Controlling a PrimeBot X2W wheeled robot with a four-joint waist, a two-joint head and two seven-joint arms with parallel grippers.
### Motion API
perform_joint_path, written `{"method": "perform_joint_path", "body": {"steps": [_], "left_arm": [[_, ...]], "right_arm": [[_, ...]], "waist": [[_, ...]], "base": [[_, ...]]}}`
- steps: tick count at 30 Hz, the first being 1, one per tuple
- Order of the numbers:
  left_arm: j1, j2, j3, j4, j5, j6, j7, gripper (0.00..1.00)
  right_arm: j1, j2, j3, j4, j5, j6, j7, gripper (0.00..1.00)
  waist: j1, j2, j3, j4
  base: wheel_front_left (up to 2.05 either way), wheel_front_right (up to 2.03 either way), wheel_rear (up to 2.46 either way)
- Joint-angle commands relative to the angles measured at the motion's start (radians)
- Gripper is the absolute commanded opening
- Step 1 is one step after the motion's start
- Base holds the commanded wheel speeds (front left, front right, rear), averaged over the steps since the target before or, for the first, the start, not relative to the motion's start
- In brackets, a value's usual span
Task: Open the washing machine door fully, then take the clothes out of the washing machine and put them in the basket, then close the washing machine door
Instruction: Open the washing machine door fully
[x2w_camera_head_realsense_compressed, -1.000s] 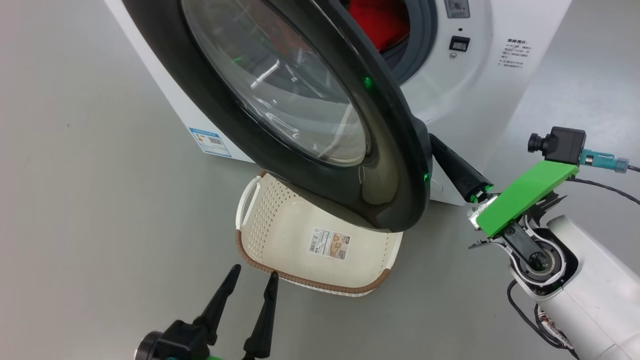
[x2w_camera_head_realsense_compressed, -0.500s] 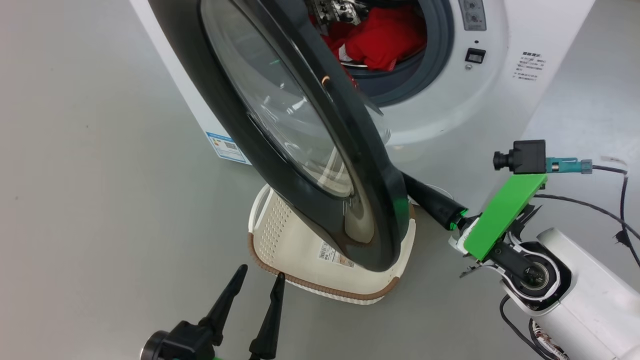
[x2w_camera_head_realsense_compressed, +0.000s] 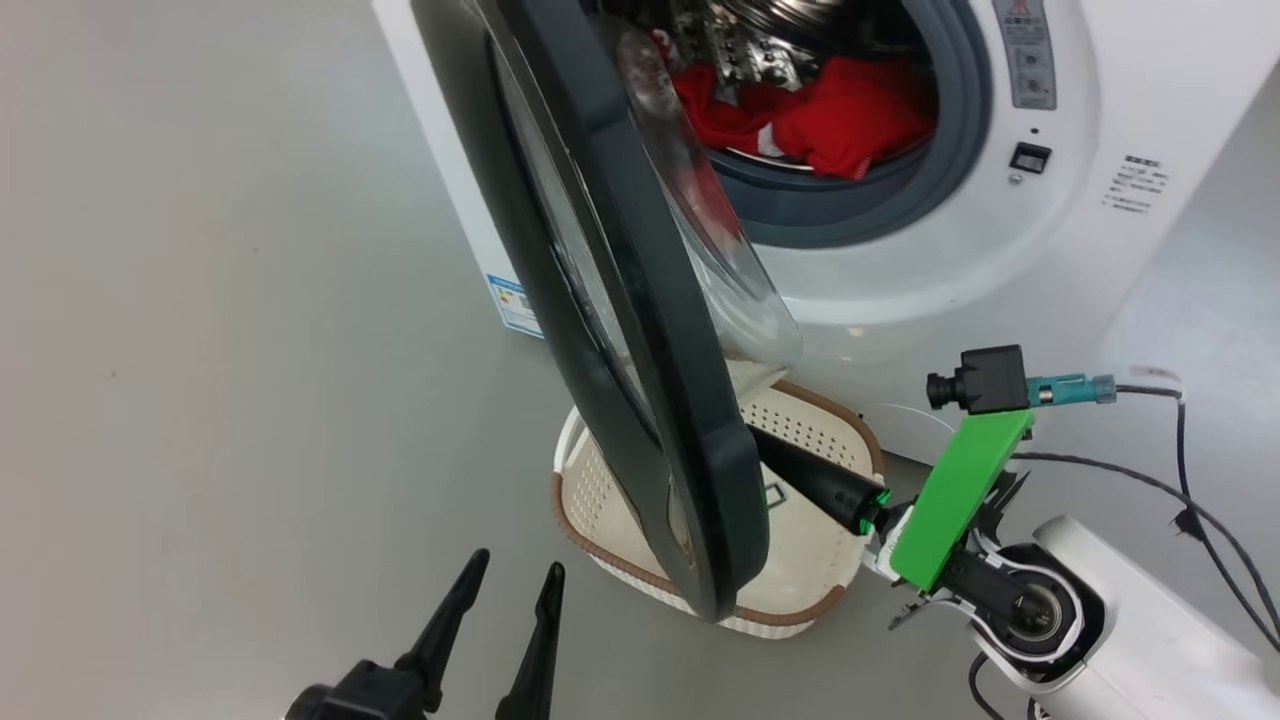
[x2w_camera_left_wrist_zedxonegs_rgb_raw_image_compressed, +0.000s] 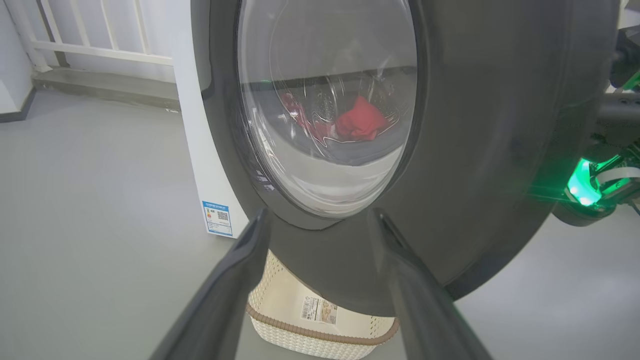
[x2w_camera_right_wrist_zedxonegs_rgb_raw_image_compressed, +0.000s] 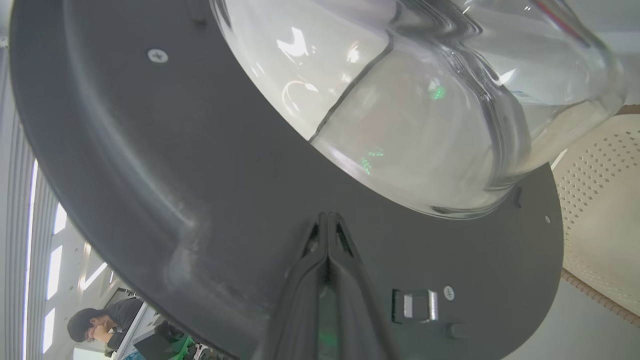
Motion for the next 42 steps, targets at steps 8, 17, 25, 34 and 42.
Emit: {"method": "perform_joint_path", "body": {"steps": [8, 17, 25, 34, 42], "left_arm": [[0.035, 0.006, 0.072, -0.058, -0.001, 0.028, -0.012, 1.00], [0.054, 0.006, 0.102, -0.087, -0.003, 0.058, -0.012, 1.00], [0.064, 0.006, 0.115, -0.097, -0.003, 0.070, -0.012, 1.00], [0.068, 0.006, 0.119, -0.095, 0.004, 0.067, -0.012, 1.00], [0.064, 0.006, 0.124, -0.082, 0.018, 0.052, -0.012, 1.00]], "right_arm": [[0.001, 0.070, 0.037, -0.027, -0.016, 0.008, 0.051, 0.00], [-0.033, 0.126, 0.054, -0.007, -0.022, 0.008, 0.084, 0.00], [-0.046, 0.159, 0.061, 0.006, -0.026, 0.008, 0.102, 0.00], [-0.034, 0.165, 0.052, 0.007, -0.033, 0.008, 0.098, 0.00], [-0.006, 0.149, 0.037, 0.008, -0.046, 0.008, 0.062, 0.11]], "waist": [[0.0000, 0.0000, -0.021, 0.053], [0.0000, 0.0000, -0.016, 0.063], [0.0000, 0.0000, -0.019, 0.065], [0.0000, 0.0000, -0.030, 0.061], [0.0000, 0.0000, -0.047, 0.054]], "base": [[0.00, 0.00, 0.00], [0.00, 0.00, 0.00], [0.00, 0.00, 0.00], [0.00, 0.00, 0.00], [0.00, 0.00, 0.00]]}}
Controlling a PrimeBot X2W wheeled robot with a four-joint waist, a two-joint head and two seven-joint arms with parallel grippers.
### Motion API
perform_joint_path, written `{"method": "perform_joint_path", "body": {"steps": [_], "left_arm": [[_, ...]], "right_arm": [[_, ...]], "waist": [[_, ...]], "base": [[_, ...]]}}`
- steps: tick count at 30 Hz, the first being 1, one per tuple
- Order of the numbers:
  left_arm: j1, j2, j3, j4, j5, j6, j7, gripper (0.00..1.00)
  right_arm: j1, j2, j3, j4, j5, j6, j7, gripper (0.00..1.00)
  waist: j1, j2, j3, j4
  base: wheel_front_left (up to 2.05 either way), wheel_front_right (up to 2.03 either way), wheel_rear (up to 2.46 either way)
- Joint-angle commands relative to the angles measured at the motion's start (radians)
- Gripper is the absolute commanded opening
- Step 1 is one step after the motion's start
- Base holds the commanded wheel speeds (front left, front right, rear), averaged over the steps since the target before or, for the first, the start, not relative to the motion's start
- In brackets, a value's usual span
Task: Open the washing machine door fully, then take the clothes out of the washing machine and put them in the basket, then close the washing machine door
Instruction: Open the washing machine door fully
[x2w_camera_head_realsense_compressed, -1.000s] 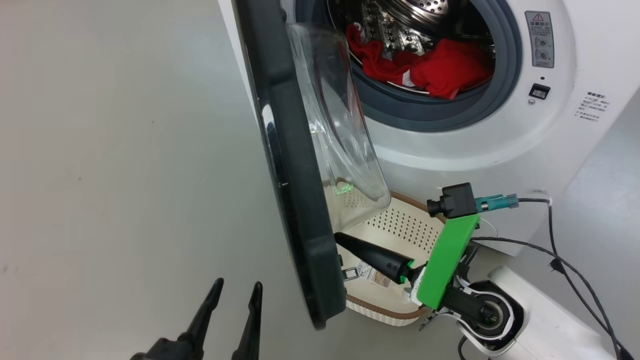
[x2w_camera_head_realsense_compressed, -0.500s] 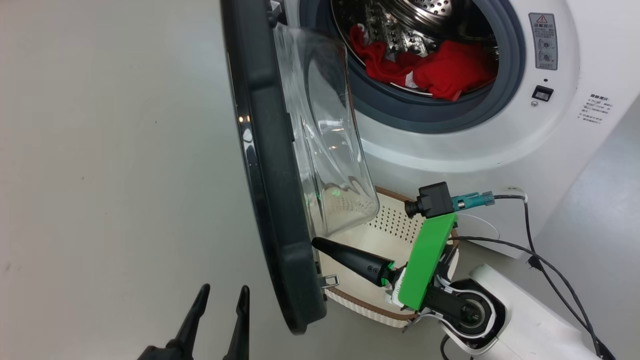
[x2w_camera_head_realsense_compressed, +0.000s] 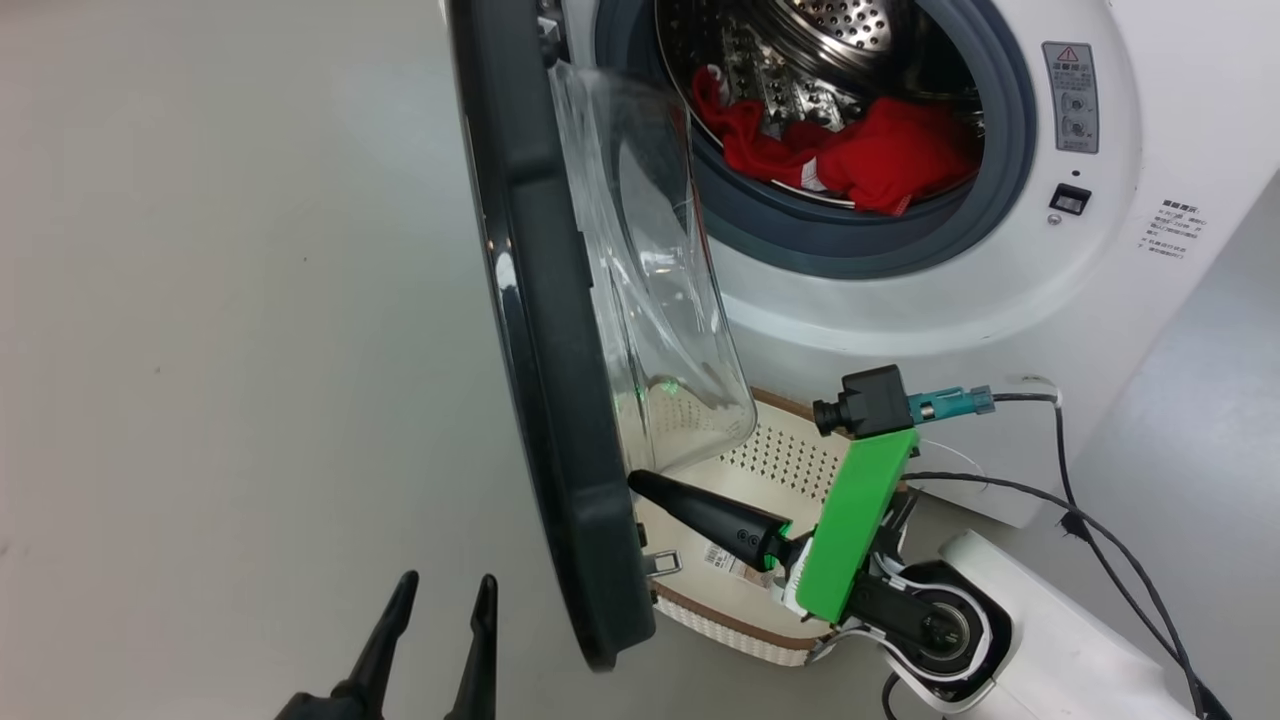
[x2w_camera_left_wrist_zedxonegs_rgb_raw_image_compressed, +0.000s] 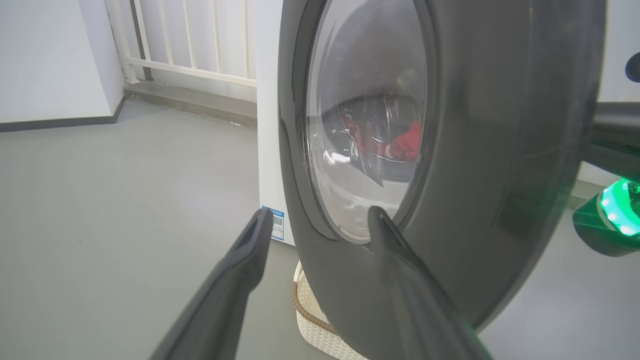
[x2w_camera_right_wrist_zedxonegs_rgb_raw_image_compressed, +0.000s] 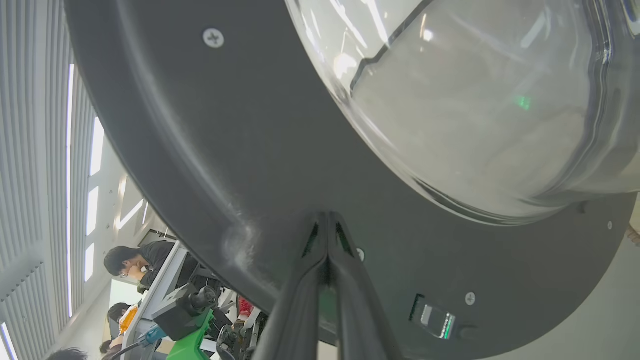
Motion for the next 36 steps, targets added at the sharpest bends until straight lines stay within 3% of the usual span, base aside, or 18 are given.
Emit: {"method": "perform_joint_path", "body": {"steps": [1, 5, 6, 8, 11, 13, 22, 36], "left_arm": [[-0.015, 0.005, 0.035, -0.018, 0.010, -0.006, -0.012, 1.00], [-0.019, 0.005, 0.041, -0.007, 0.018, -0.015, -0.012, 1.00], [-0.019, 0.005, 0.041, -0.007, 0.018, -0.015, -0.012, 1.00], [-0.024, 0.005, 0.046, 0.003, 0.025, -0.025, -0.012, 1.00], [-0.029, 0.005, 0.047, 0.015, 0.032, -0.035, -0.012, 1.00], [-0.032, 0.005, 0.048, 0.023, 0.037, -0.041, -0.012, 1.00], [-0.029, 0.005, 0.054, 0.040, 0.044, -0.055, -0.012, 1.00], [-0.024, 0.005, 0.077, 0.051, 0.044, -0.059, -0.012, 1.00]], "right_arm": [[0.013, 0.006, -0.005, -0.027, -0.008, 0.008, -0.016, 0.17], [0.040, -0.014, -0.009, -0.019, -0.020, 0.008, -0.050, 0.40], [0.040, -0.014, -0.009, -0.019, -0.020, 0.008, -0.050, 0.40], [0.067, -0.032, -0.011, -0.012, -0.028, 0.008, -0.080, 0.50], [0.095, -0.053, -0.013, -0.001, -0.034, 0.008, -0.113, 0.75], [0.116, -0.067, -0.015, 0.008, -0.038, 0.008, -0.139, 1.00], [0.201, -0.128, -0.022, 0.035, -0.058, 0.008, -0.242, 1.00], [0.260, -0.212, 0.054, 0.170, -0.210, 0.008, -0.532, 1.00]], "waist": [[0.0000, -0.0001, -0.004, -0.002], [0.0000, -0.0001, -0.012, -0.007], [0.0000, -0.0001, -0.012, -0.007], [0.0000, -0.0001, -0.019, -0.011], [0.0000, -0.0001, -0.025, -0.015], [0.0000, -0.0001, -0.029, -0.018], [0.0000, -0.0001, -0.046, -0.031], [0.0000, -0.0001, -0.048, -0.062]], "base": [[0.00, 0.00, 0.00], [0.00, 0.00, 0.00], [0.00, 0.00, 0.00], [0.00, 0.00, 0.00], [0.00, 0.00, 0.00], [0.00, 0.00, 0.00], [0.00, 0.00, 0.00], [0.00, 0.00, 0.00]]}}
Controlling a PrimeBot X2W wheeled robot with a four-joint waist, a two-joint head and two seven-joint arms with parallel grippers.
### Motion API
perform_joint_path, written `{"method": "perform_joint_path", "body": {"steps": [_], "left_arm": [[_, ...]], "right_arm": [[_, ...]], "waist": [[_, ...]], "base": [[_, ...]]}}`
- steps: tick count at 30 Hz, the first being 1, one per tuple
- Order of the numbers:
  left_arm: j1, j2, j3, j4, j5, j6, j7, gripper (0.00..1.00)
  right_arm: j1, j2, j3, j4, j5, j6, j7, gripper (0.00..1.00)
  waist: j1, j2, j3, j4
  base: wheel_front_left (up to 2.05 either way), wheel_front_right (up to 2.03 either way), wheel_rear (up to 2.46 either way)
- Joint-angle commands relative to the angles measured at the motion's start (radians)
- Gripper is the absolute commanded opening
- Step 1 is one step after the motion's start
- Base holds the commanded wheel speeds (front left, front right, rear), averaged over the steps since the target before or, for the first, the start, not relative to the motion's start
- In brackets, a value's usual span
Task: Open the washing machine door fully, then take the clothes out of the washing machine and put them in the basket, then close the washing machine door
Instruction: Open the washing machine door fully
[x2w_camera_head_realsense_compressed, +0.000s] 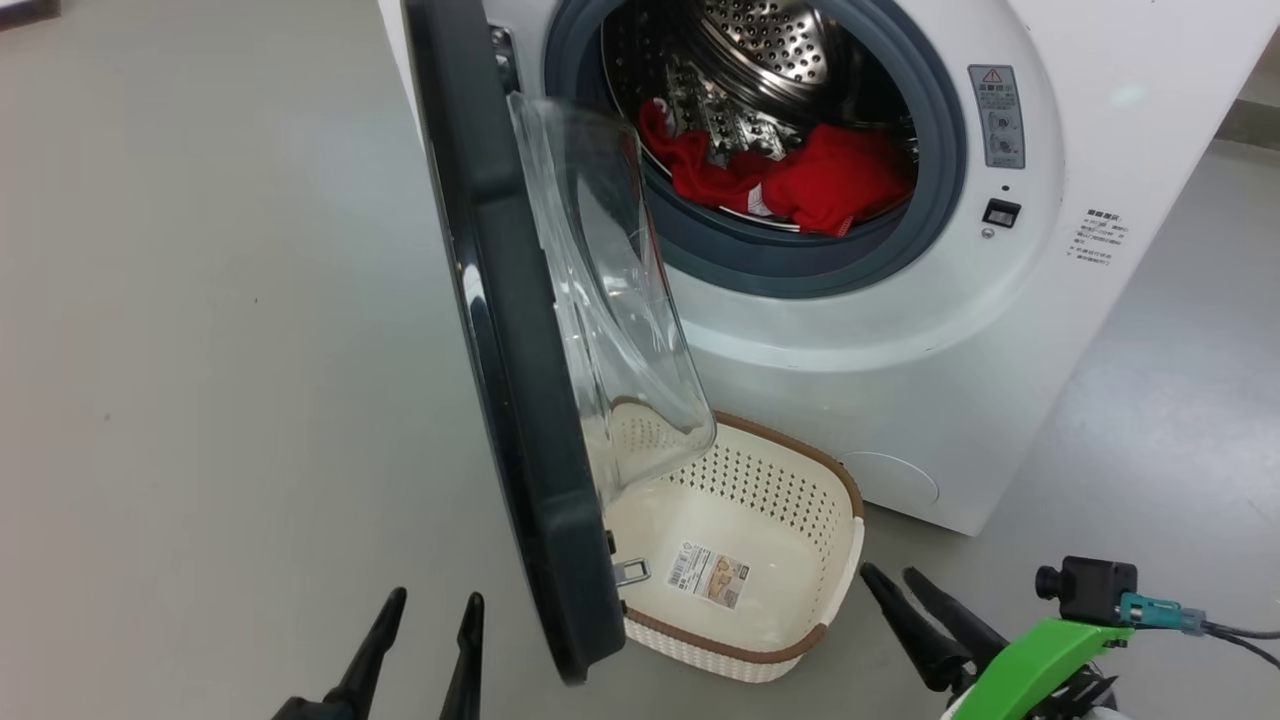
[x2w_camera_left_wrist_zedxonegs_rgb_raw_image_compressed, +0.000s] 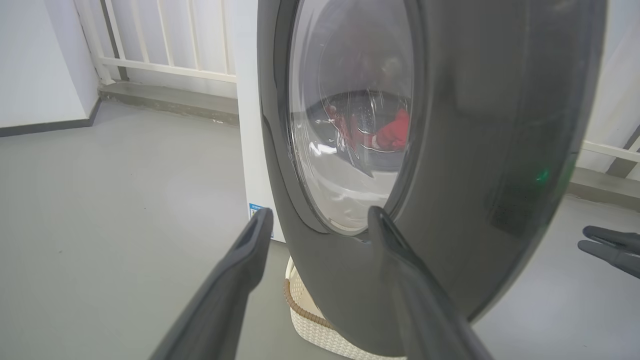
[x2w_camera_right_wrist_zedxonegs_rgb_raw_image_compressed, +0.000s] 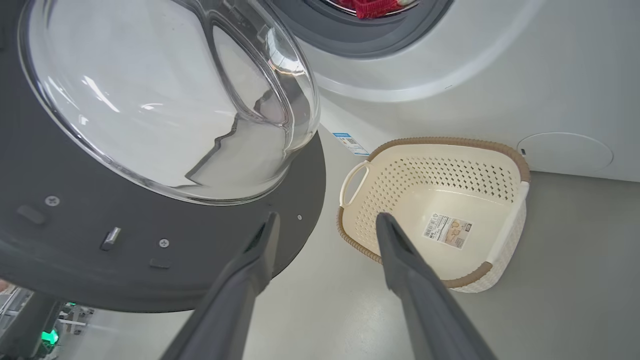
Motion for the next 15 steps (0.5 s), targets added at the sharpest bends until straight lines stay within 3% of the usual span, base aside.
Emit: {"method": "perform_joint_path", "body": {"steps": [1, 5, 7, 8, 13, 14, 15], "left_arm": [[-0.021, 0.004, 0.039, -0.016, 0.010, -0.006, -0.012, 1.00], [-0.018, 0.004, 0.046, -0.011, 0.012, -0.007, -0.012, 1.00], [-0.017, 0.004, 0.049, -0.011, 0.012, -0.006, -0.012, 1.00], [-0.016, 0.004, 0.051, -0.012, 0.012, -0.006, -0.012, 1.00], [-0.016, 0.004, 0.052, -0.012, 0.012, -0.005, -0.012, 1.00], [-0.016, 0.004, 0.052, -0.012, 0.012, -0.005, -0.012, 1.00], [-0.017, 0.004, 0.053, -0.012, 0.011, -0.005, -0.012, 1.00]], "right_arm": [[0.010, -0.019, 0.012, 0.004, -0.026, 0.008, -0.032, 1.00], [0.008, -0.007, -0.022, 0.075, -0.111, 0.008, -0.060, 1.00], [0.013, 0.014, -0.096, 0.086, -0.186, 0.008, -0.061, 1.00], [0.035, 0.041, -0.180, 0.081, -0.275, 0.008, -0.061, 1.00], [0.105, 0.110, -0.370, 0.021, -0.518, 0.008, -0.062, 1.00], [0.105, 0.110, -0.370, 0.021, -0.518, 0.008, -0.062, 1.00], [0.134, 0.138, -0.435, -0.011, -0.608, 0.008, -0.062, 1.00]], "waist": [[0.0000, 0.0000, -0.002, -0.004], [0.0000, 0.0000, -0.007, -0.012], [0.0000, 0.0000, -0.008, -0.016], [0.0000, 0.0000, -0.009, -0.019], [0.0000, 0.0000, -0.009, -0.021], [0.0000, 0.0000, -0.009, -0.021], [0.0000, 0.0000, -0.008, -0.021]], "base": [[0.00, 0.00, 0.00], [0.00, 0.00, 0.00], [0.00, 0.00, 0.00], [0.00, 0.00, 0.00], [0.00, 0.00, 0.00], [0.00, 0.00, 0.00], [0.00, 0.00, 0.00]]}}
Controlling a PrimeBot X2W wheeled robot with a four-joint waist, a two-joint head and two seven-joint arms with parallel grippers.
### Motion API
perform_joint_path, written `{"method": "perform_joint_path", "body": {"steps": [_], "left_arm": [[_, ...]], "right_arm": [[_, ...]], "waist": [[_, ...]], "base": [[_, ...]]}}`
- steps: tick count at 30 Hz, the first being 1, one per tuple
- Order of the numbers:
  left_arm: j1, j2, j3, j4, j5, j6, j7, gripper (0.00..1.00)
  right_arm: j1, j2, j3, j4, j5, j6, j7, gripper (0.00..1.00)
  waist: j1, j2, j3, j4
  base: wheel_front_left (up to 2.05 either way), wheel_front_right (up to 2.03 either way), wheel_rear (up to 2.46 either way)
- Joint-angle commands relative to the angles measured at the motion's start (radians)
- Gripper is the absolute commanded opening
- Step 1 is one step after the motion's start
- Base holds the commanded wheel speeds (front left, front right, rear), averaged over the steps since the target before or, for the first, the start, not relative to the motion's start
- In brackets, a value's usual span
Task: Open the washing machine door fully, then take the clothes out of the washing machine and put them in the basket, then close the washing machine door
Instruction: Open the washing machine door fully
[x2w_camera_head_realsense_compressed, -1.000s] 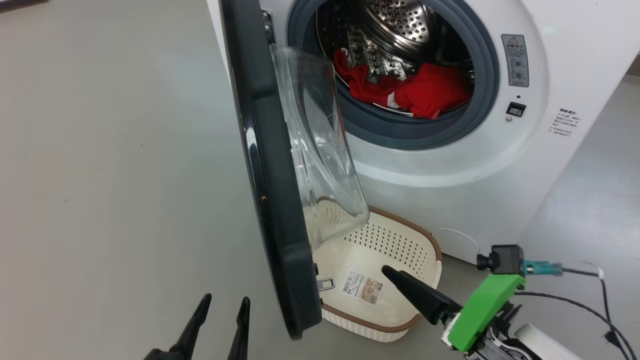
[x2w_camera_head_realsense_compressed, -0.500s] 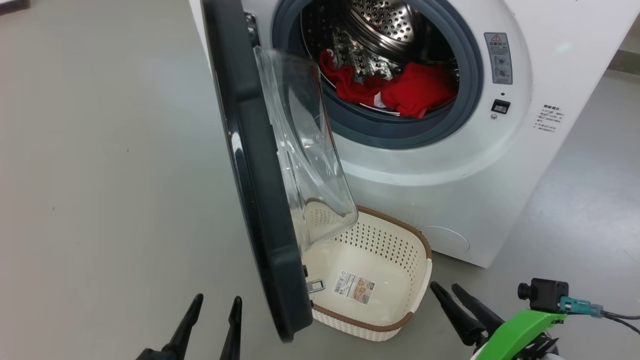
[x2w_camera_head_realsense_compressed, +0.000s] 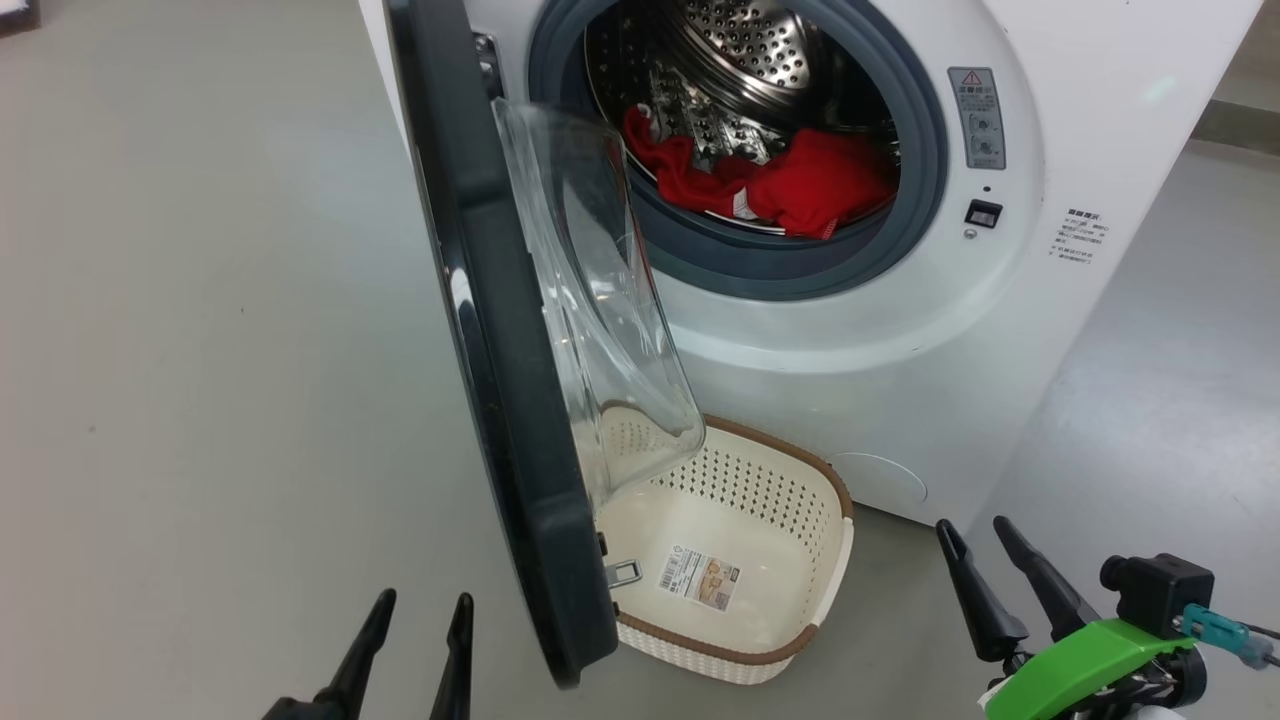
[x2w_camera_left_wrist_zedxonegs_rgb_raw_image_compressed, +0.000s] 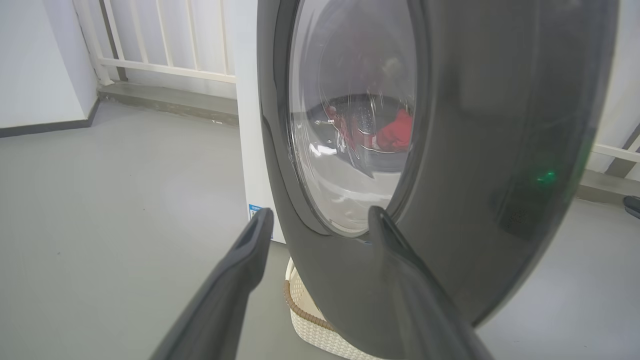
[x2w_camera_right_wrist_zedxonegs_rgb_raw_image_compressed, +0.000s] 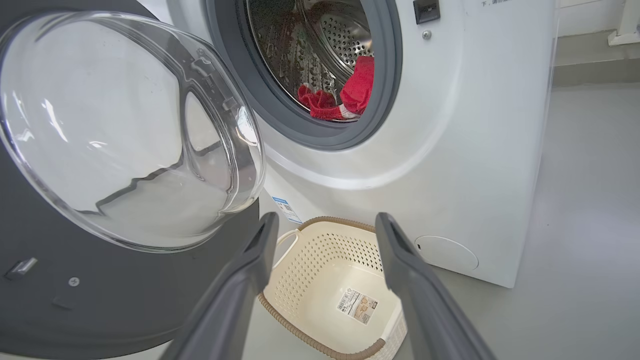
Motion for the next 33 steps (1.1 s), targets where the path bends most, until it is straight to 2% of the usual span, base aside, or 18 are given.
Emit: {"method": "perform_joint_path", "body": {"steps": [1, 8, 13, 29, 30, 31, 33], "left_arm": [[-0.018, 0.005, 0.033, -0.021, 0.010, 0.000, -0.012, 1.00], [-0.021, 0.005, 0.035, -0.029, 0.009, -0.002, -0.012, 1.00], [-0.018, 0.005, 0.037, -0.030, 0.008, 0.000, -0.012, 1.00], [-0.021, 0.005, 0.039, -0.027, 0.006, -0.003, -0.012, 1.00], [-0.022, 0.005, 0.039, -0.028, 0.000, -0.003, -0.012, 0.38], [-0.024, 0.005, 0.041, -0.031, -0.008, -0.002, -0.012, 0.00], [-0.028, 0.005, 0.045, -0.042, -0.016, -0.003, -0.012, 0.00]], "right_arm": [[0.016, 0.010, -0.035, -0.052, -0.070, 0.008, -0.013, 1.00], [0.088, 0.088, -0.184, -0.160, -0.269, 0.008, -0.013, 1.00], [0.135, 0.121, -0.219, -0.175, -0.346, 0.008, -0.013, 1.00], [0.146, 0.144, -0.220, -0.146, -0.395, 0.008, -0.013, 1.00], [0.145, 0.145, -0.220, -0.146, -0.395, 0.008, -0.013, 1.00], [0.144, 0.145, -0.221, -0.147, -0.394, 0.008, -0.013, 1.00], [0.143, 0.146, -0.221, -0.148, -0.394, 0.008, -0.013, 1.00]], "waist": [[0.0000, 0.0000, 0.001, 0.000], [0.0000, 0.0000, 0.004, 0.001], [0.0000, 0.0000, 0.001, -0.003], [0.0000, 0.0000, -0.002, -0.011], [0.0000, 0.0000, -0.002, -0.011], [0.0000, 0.0000, -0.002, -0.010], [0.0000, 0.0000, -0.004, -0.009]], "base": [[0.00, 0.00, 0.00], [0.00, 0.00, 0.00], [0.00, 0.00, 0.00], [0.00, 0.00, 0.00], [0.00, 0.00, 0.00], [0.00, 0.00, 0.00], [0.00, 0.00, 0.00]]}}
